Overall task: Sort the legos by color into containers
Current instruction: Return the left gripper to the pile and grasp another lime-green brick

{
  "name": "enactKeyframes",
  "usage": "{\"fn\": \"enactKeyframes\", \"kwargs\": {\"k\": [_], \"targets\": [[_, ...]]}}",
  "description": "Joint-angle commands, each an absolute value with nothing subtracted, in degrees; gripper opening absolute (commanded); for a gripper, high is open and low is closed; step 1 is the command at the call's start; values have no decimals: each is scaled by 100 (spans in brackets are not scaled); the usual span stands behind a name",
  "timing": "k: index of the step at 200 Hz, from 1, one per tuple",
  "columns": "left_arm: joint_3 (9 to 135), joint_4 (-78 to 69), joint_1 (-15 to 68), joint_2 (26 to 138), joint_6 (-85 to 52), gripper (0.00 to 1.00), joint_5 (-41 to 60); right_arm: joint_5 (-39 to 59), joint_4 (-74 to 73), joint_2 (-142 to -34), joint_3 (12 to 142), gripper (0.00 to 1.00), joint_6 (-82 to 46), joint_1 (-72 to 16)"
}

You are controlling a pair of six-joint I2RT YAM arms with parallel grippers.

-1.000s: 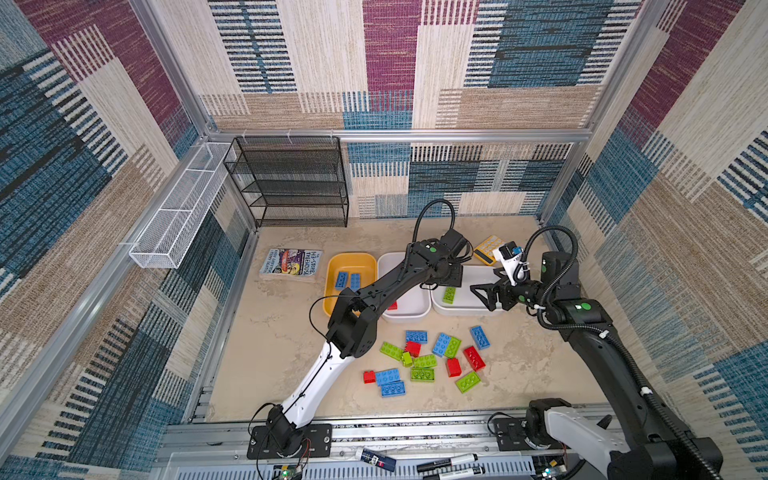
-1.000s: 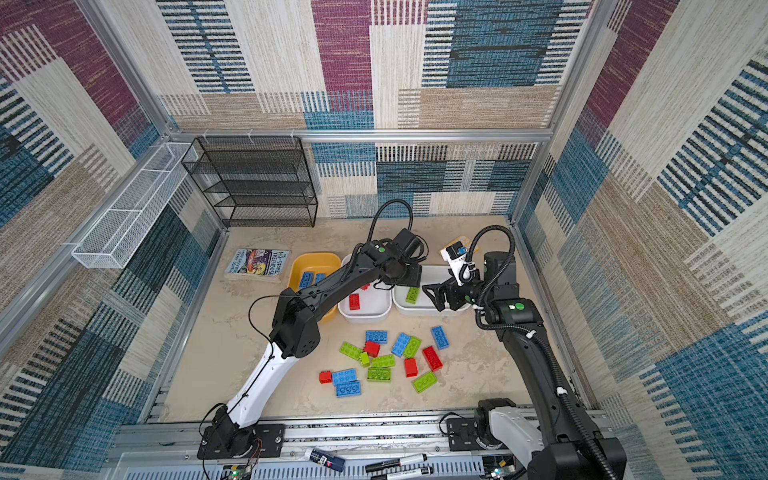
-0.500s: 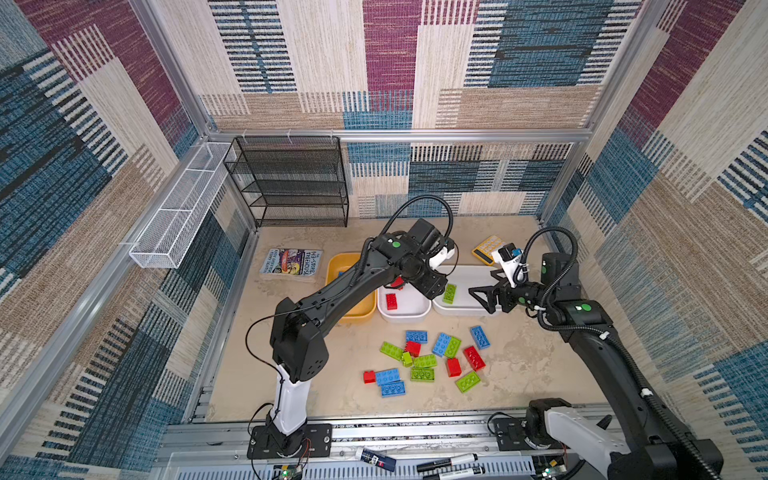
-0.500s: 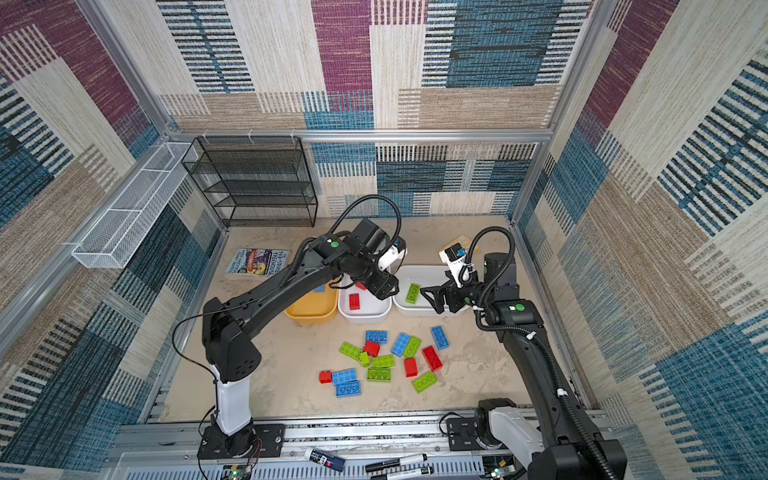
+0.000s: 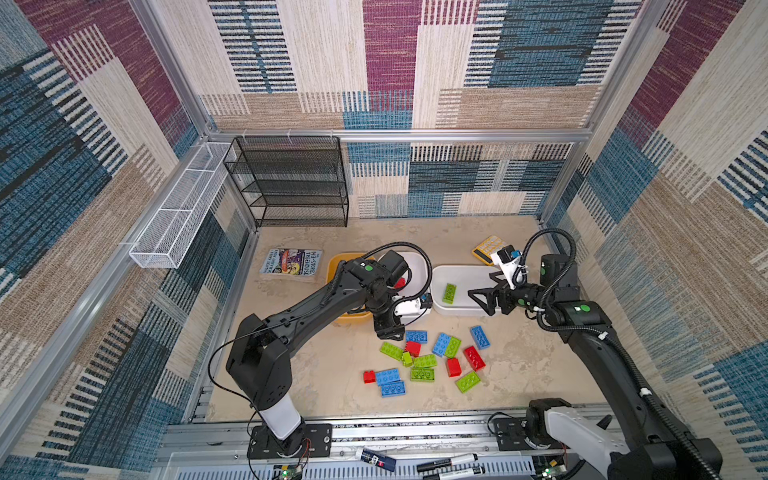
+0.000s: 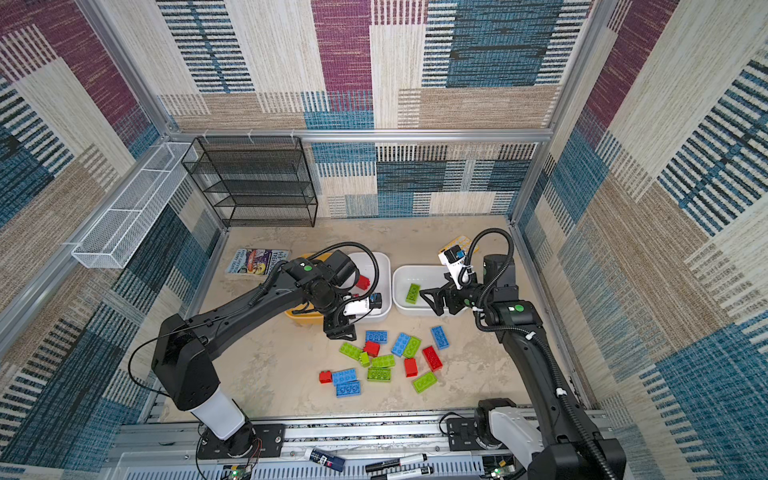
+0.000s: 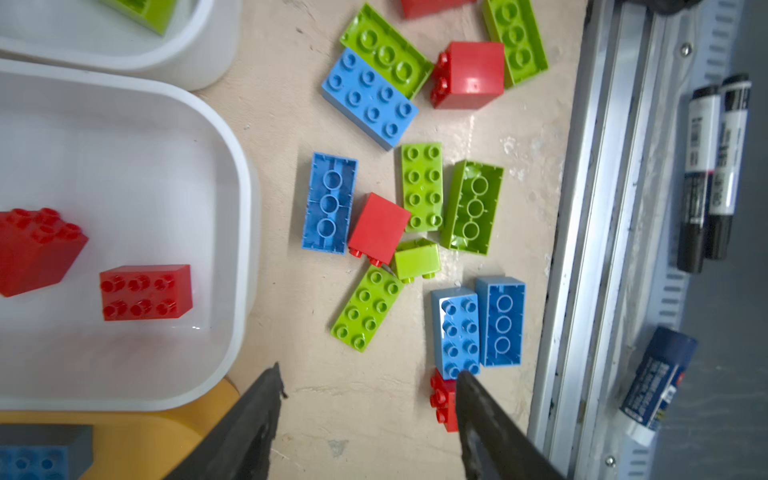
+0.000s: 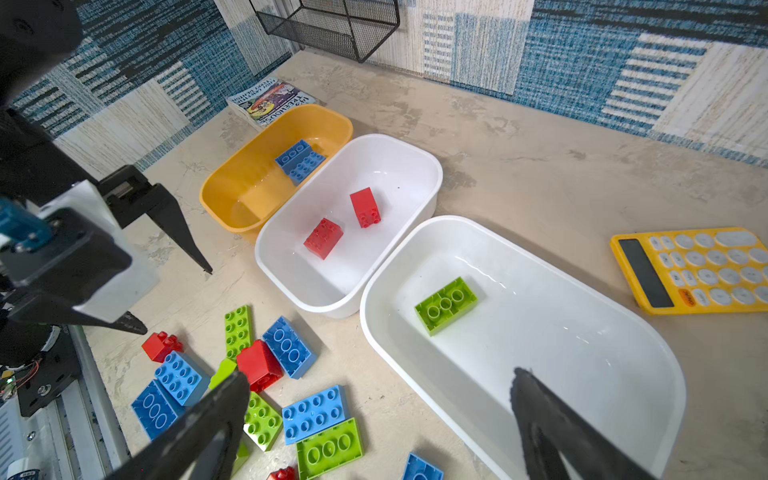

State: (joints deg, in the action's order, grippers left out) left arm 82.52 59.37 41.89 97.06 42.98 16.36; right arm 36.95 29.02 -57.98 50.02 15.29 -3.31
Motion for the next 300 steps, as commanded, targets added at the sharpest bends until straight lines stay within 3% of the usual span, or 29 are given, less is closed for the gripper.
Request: {"fn": "enactKeyframes", "kwargs": {"k": [1, 83, 209, 261, 300], "targets": [[8069, 5952, 4182, 9785, 5132, 67, 1433, 3771, 2883, -5757, 4968, 99, 1540, -334], [7229, 4739, 4418, 10255, 5459, 65, 1032, 3719, 3001, -5687, 4887, 99, 1564, -334], [6703, 4220, 4614, 10558, 5688, 60, 696, 3669, 3070, -5678, 4840, 99, 1590, -334], [6602, 4166, 4662, 10504, 5710, 35, 599, 3674, 3041, -5713, 4838, 99, 1582, -334], [6541, 4161, 4671, 10424, 5654, 30, 512, 3677, 3033, -5687, 4828, 99, 1582, -334]]}}
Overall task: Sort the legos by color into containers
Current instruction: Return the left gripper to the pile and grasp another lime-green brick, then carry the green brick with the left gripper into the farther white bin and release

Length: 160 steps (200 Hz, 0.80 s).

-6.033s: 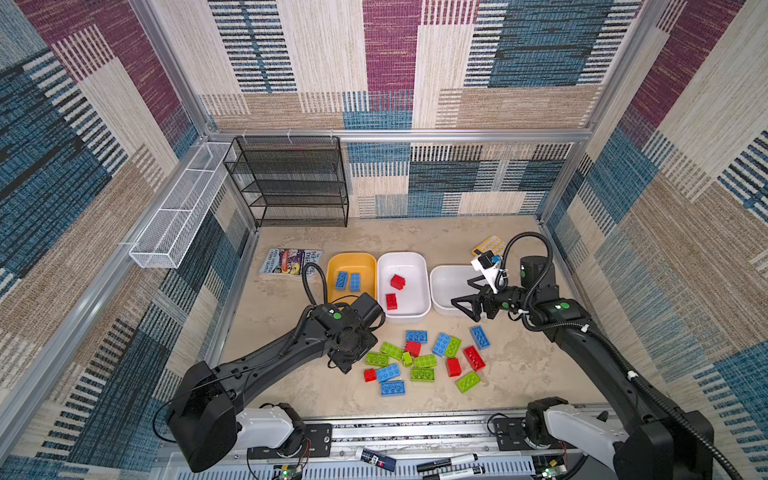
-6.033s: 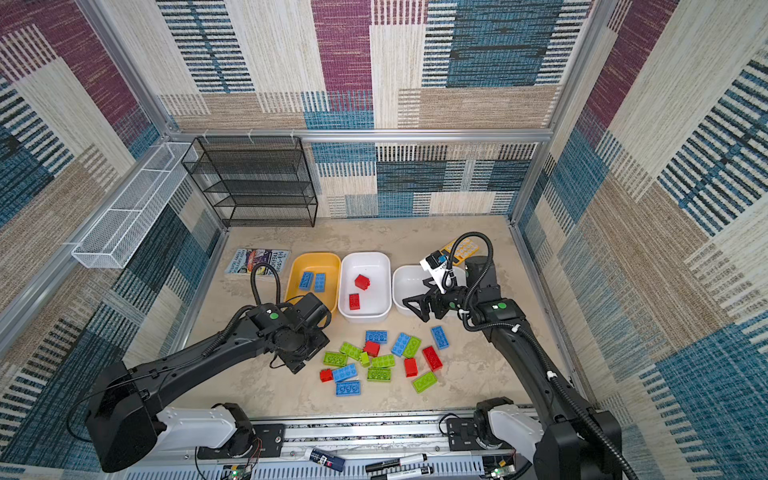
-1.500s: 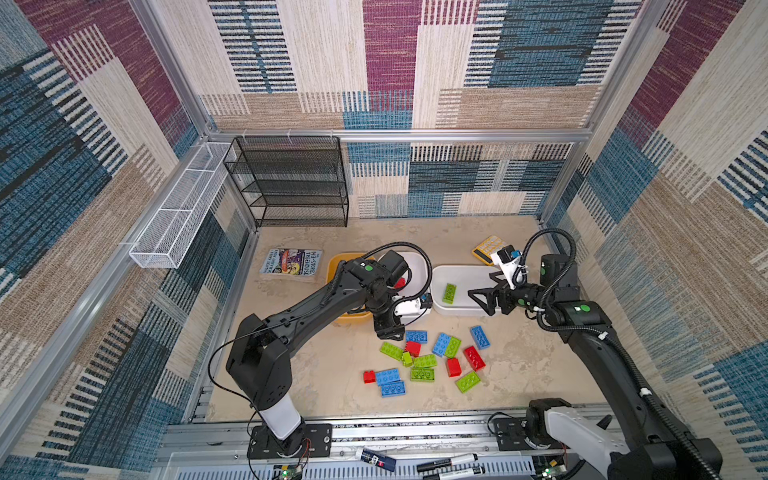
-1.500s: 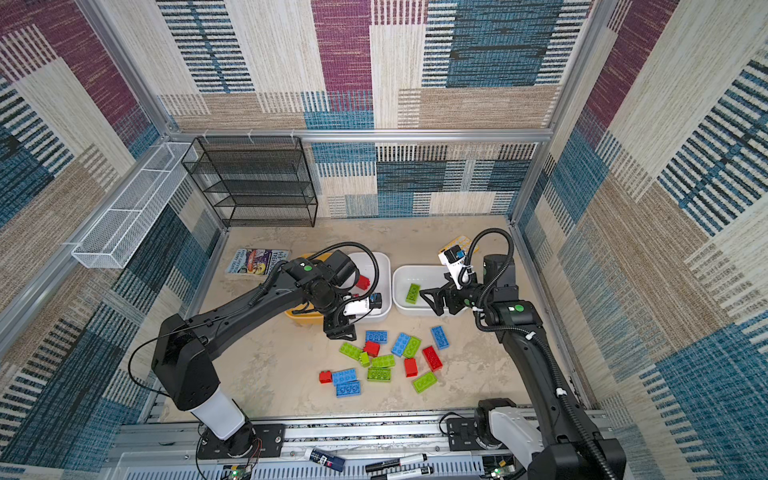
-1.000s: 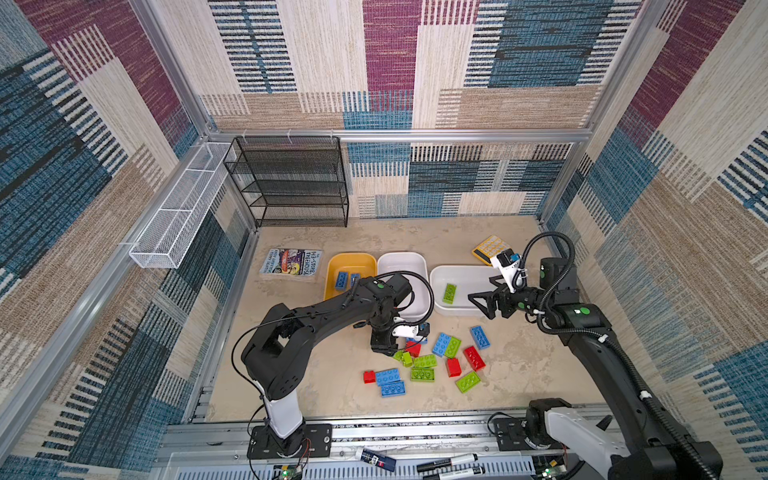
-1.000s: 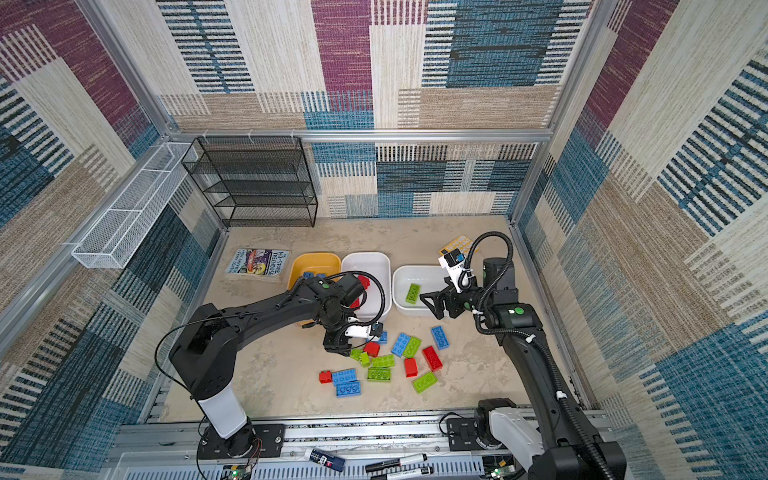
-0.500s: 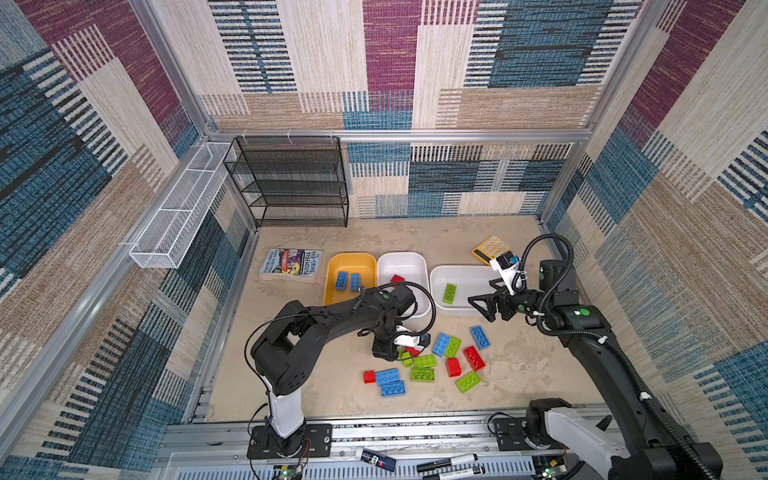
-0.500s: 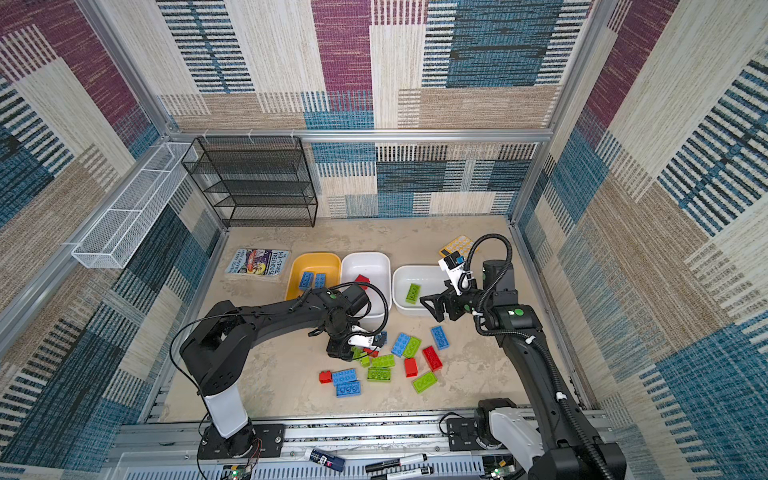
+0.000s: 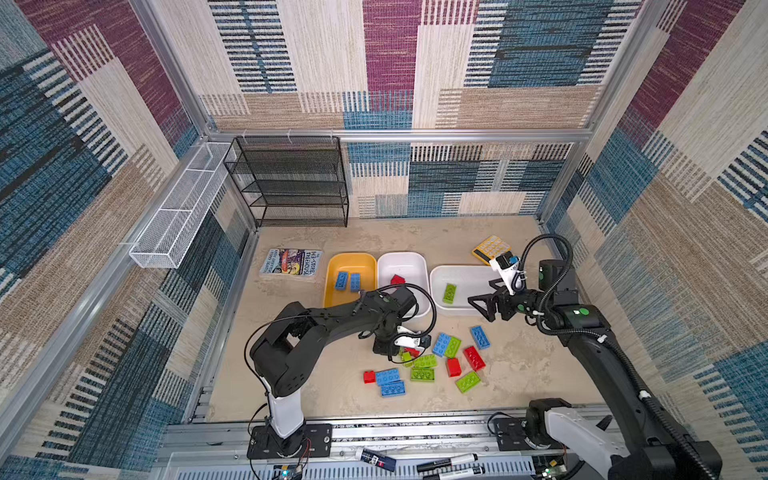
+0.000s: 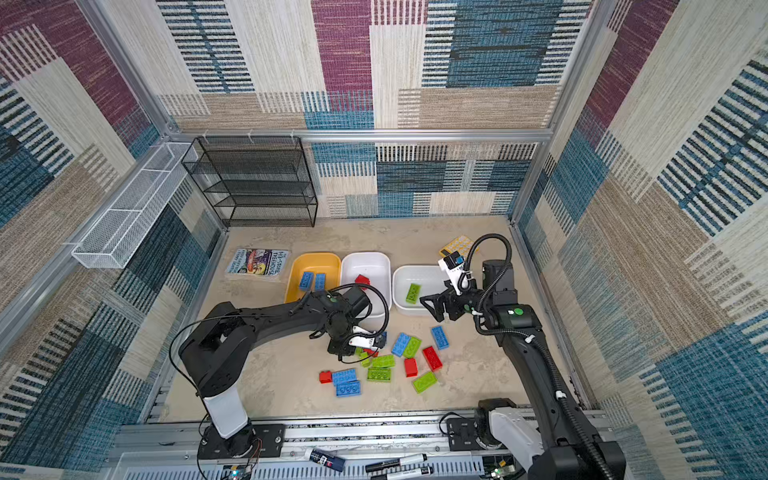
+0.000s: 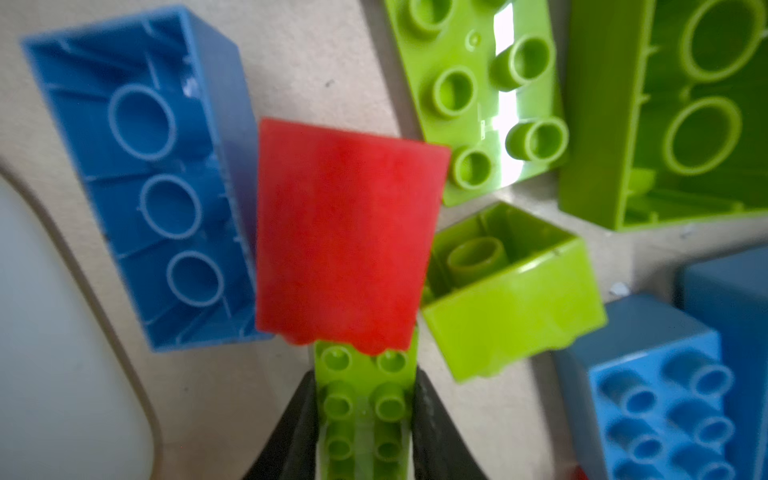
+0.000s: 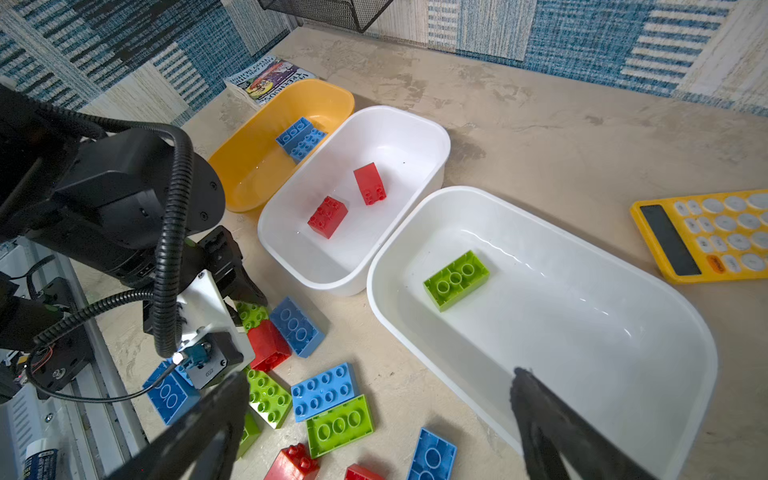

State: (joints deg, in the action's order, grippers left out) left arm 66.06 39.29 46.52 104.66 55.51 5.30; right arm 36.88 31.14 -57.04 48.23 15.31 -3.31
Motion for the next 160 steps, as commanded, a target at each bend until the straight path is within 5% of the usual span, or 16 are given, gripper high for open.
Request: {"fn": "enactKeyframes", "kwargs": {"k": [1, 93, 160], "targets": [[6545, 4168, 4673, 10419, 5652, 30, 507, 3675, 3033, -5682, 4827, 99, 1582, -334], [8009, 5509, 4658, 9487, 4222, 30, 625, 3535, 2879, -5756, 4988, 99, 1626, -334], [10818, 5186, 4587, 11322, 2046, 29, 660, 3274, 2707, -5776, 5216, 99, 1564, -333]]}}
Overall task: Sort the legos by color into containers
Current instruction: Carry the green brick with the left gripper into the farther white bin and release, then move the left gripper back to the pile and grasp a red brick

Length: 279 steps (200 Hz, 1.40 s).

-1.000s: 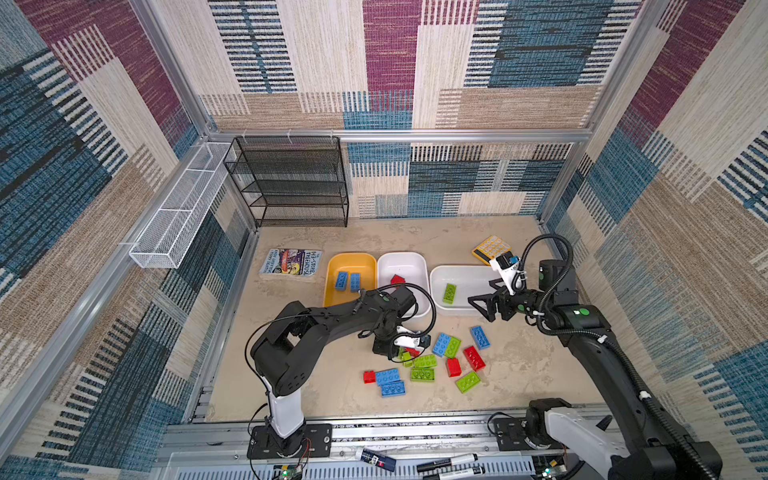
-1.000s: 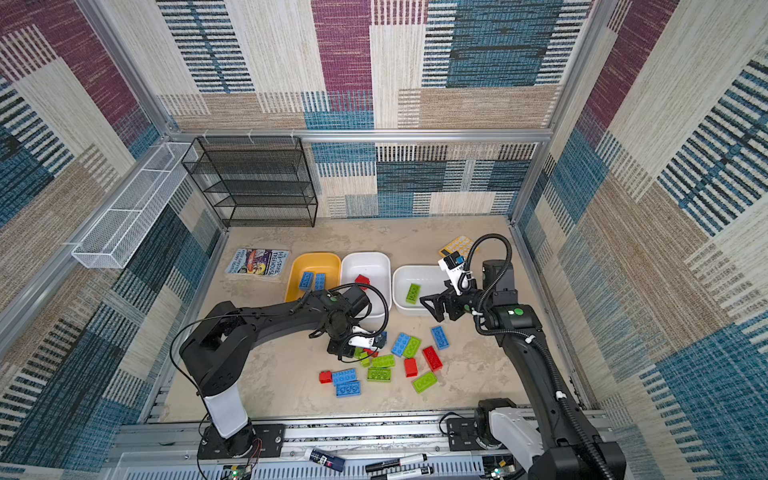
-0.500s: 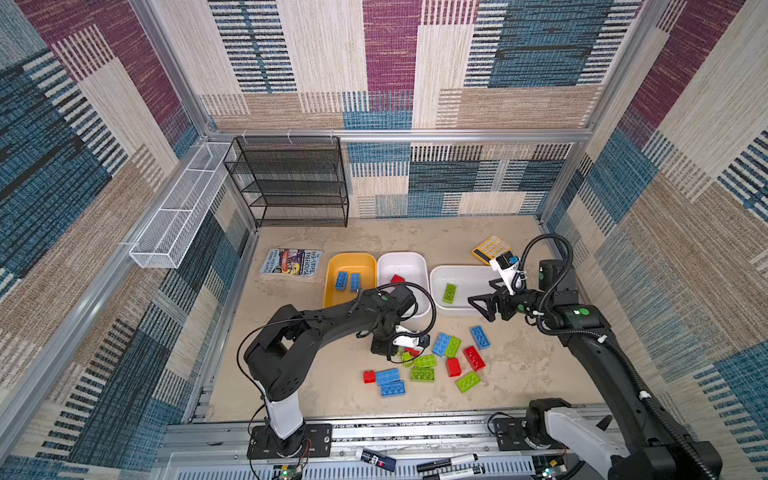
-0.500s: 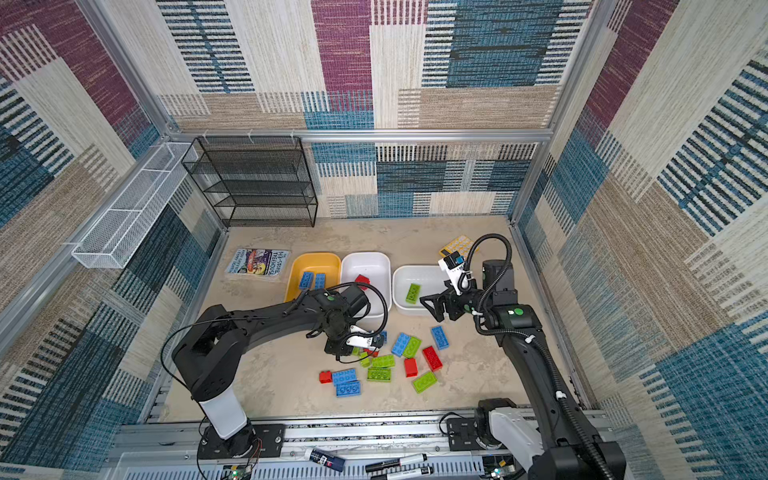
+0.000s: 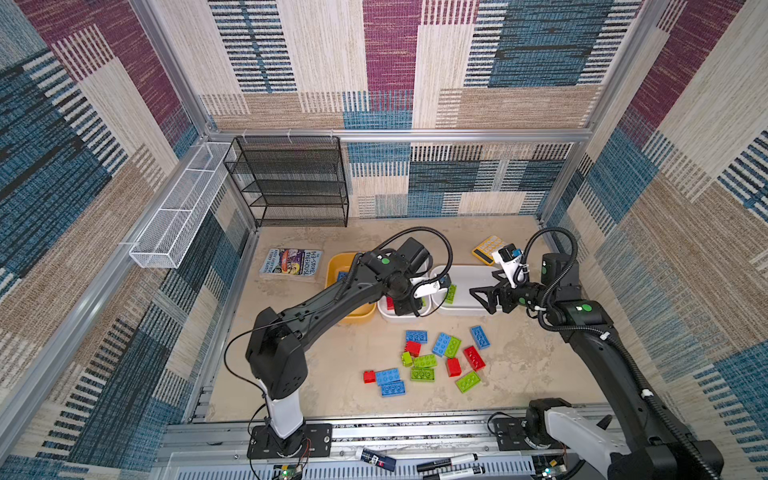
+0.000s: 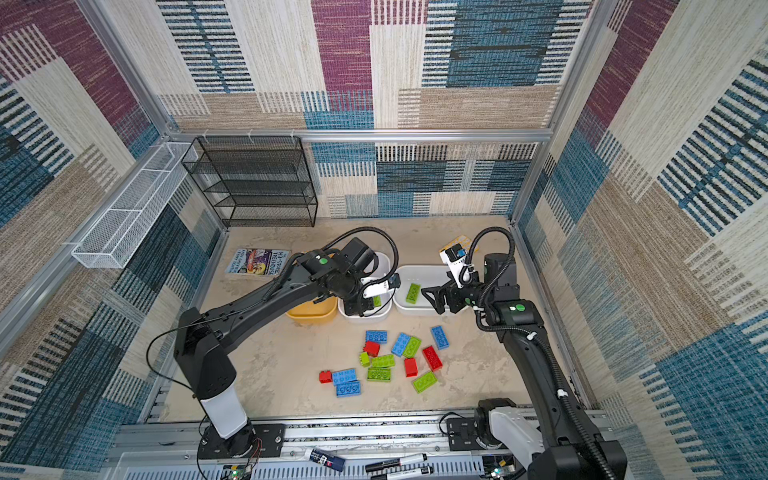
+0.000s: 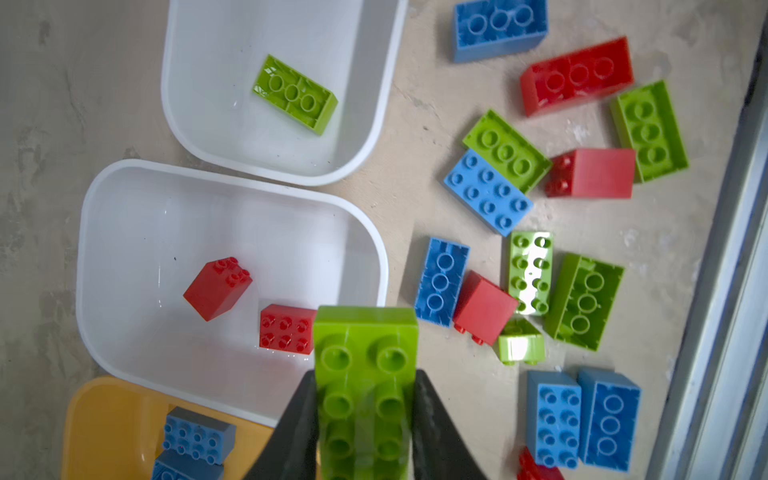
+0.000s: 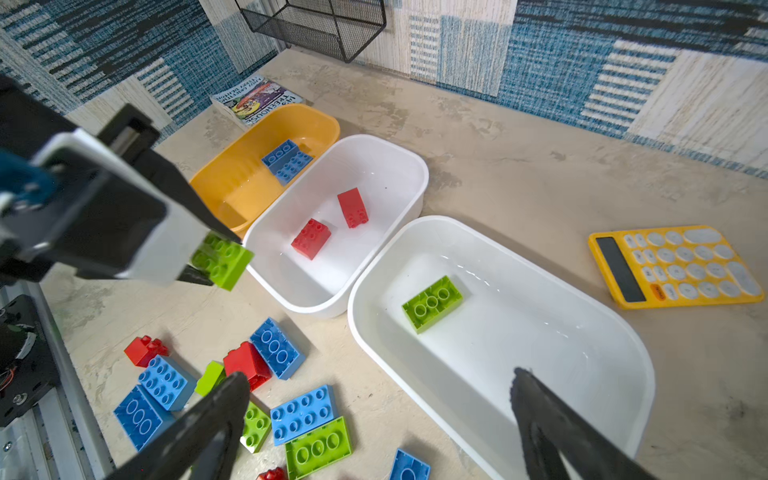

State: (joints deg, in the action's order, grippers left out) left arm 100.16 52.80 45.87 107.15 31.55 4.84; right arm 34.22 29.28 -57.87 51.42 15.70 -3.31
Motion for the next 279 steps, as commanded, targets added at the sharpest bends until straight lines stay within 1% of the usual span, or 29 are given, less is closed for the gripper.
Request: {"fn": "enactKeyframes", "kwargs": {"k": [1, 20, 40, 66, 99, 139, 154, 171, 188, 215, 230, 252, 279], "targets": [[10863, 5186, 4588, 11356, 2016, 29, 668, 3276, 2707, -5771, 5219, 99, 1564, -333], [11511, 4990, 4615, 11865, 1494, 28, 601, 3191, 2742, -5716, 5245, 99, 1590, -325], [11768, 4495, 4626, 12255, 1022, 29, 523, 3149, 2760, -5663, 5204, 99, 1617, -297], [12335, 4464, 4648, 12815, 265, 28, 484, 3117, 2723, -5637, 5176, 99, 1582, -290], [12542, 4324, 4694, 13240, -302, 29, -64, 3069, 2727, -5590, 5118, 99, 1615, -272], [12586, 4083, 4719, 13593, -753, 29, -451, 3149, 2697, -5556, 5026, 99, 1556, -272], [12594, 4082, 4729, 13669, -839, 32, -519, 3129, 2724, -5523, 5011, 99, 1573, -272], [12630, 4080, 4755, 13692, -837, 41, -518, 3140, 2751, -5507, 4992, 99, 1582, -272], [12643, 4089, 4787, 13622, -826, 51, -515, 3176, 2760, -5501, 4999, 99, 1566, -272], [12482, 4136, 4790, 13279, -817, 59, -500, 3239, 2785, -5496, 5058, 99, 1566, -268], [12412, 4458, 4782, 13000, -855, 64, -492, 3331, 2821, -5509, 5087, 99, 1573, -268], [12104, 5196, 4777, 12369, -1069, 66, -545, 3503, 2856, -5502, 5119, 99, 1591, -271], [10950, 5660, 4781, 11250, -1554, 67, -427, 3722, 2840, -5505, 5124, 99, 1604, -268]]}}
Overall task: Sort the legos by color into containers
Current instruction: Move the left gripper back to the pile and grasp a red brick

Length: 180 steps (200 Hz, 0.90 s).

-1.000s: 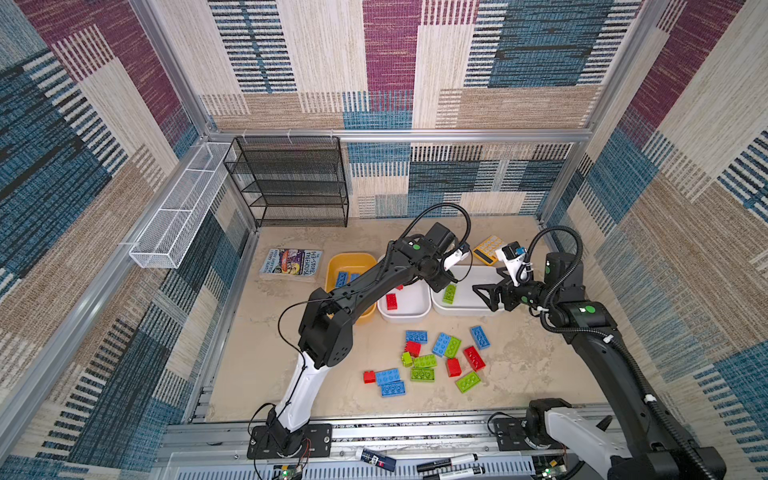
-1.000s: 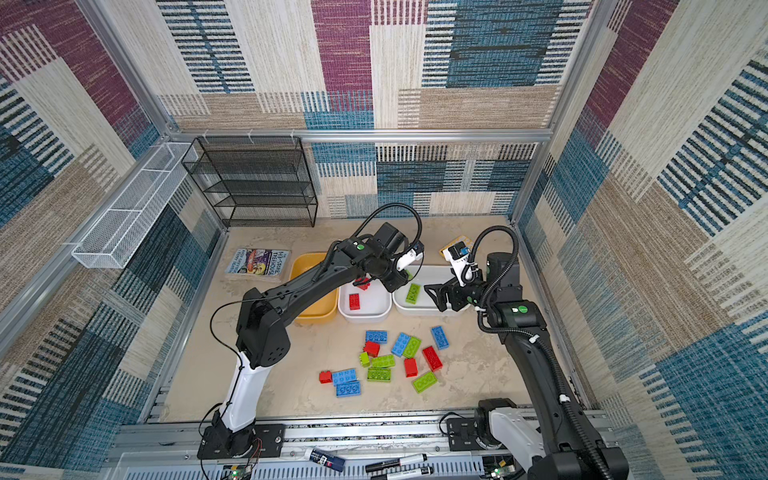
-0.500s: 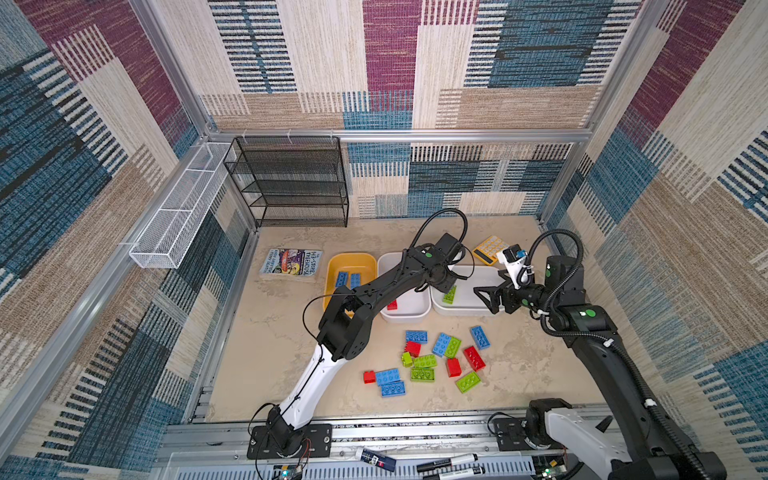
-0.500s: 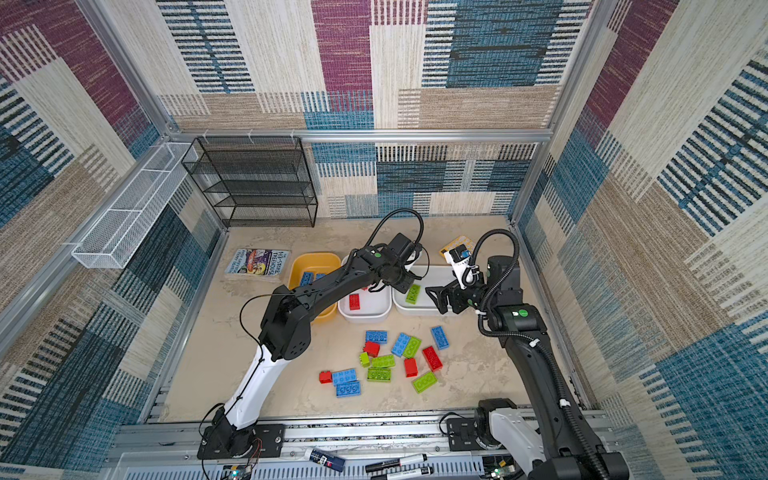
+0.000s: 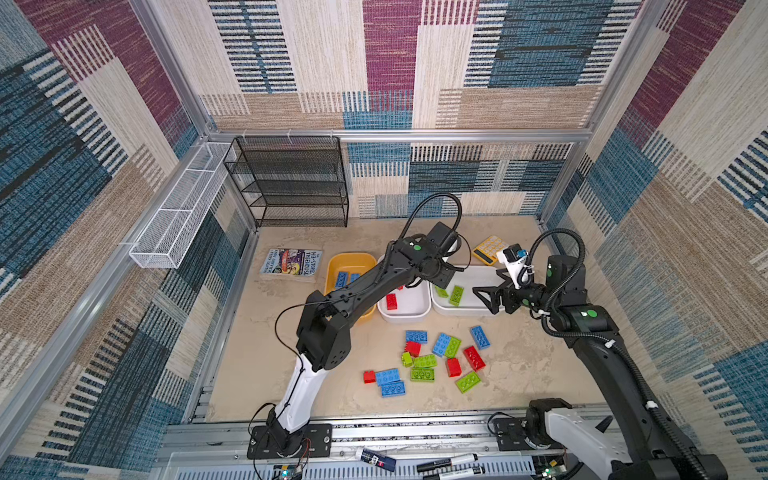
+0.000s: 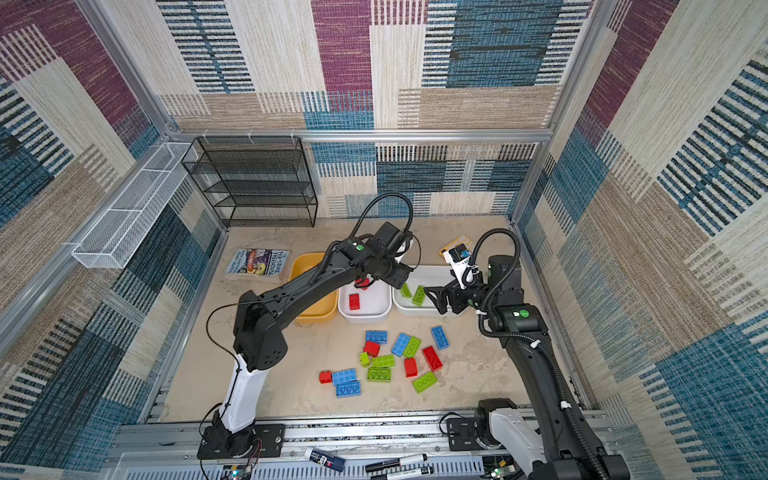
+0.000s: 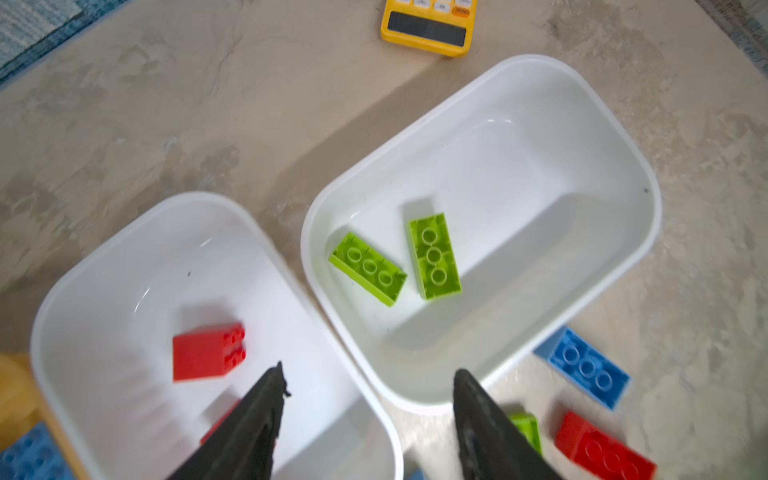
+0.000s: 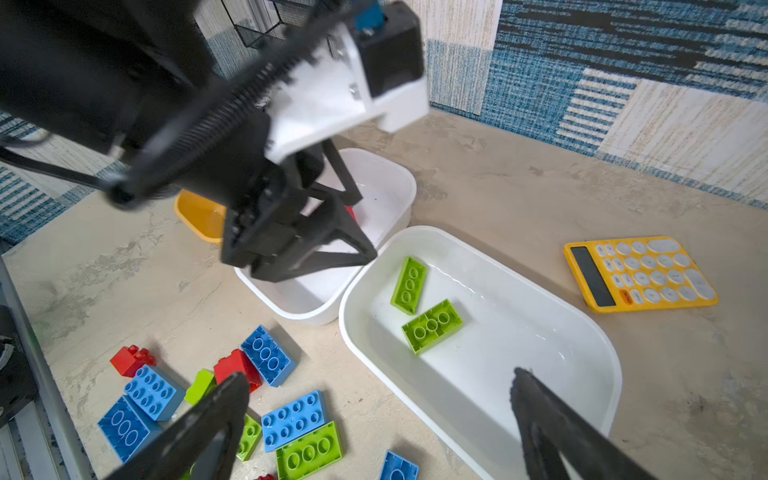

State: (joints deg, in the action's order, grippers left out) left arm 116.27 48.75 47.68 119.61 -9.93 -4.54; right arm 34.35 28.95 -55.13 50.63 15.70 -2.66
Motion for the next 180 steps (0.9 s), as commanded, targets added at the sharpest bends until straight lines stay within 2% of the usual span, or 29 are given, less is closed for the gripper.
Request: {"fn": "enactKeyframes", "kwargs": {"k": [1, 30, 81, 180], "targets": [[10898, 5673, 4781, 11202, -1581, 67, -416, 3733, 2839, -5503, 5124, 99, 1602, -270], [9574, 5958, 4773, 10130, -2264, 67, -131, 3951, 2782, -5524, 5073, 99, 1579, -272], [8207, 6444, 4789, 8922, -3762, 67, -341, 4117, 2765, -5559, 5027, 99, 1575, -272], [6100, 6019, 5154, 7999, -6276, 68, 7, 4307, 2629, -5605, 4859, 99, 1416, -281]]}}
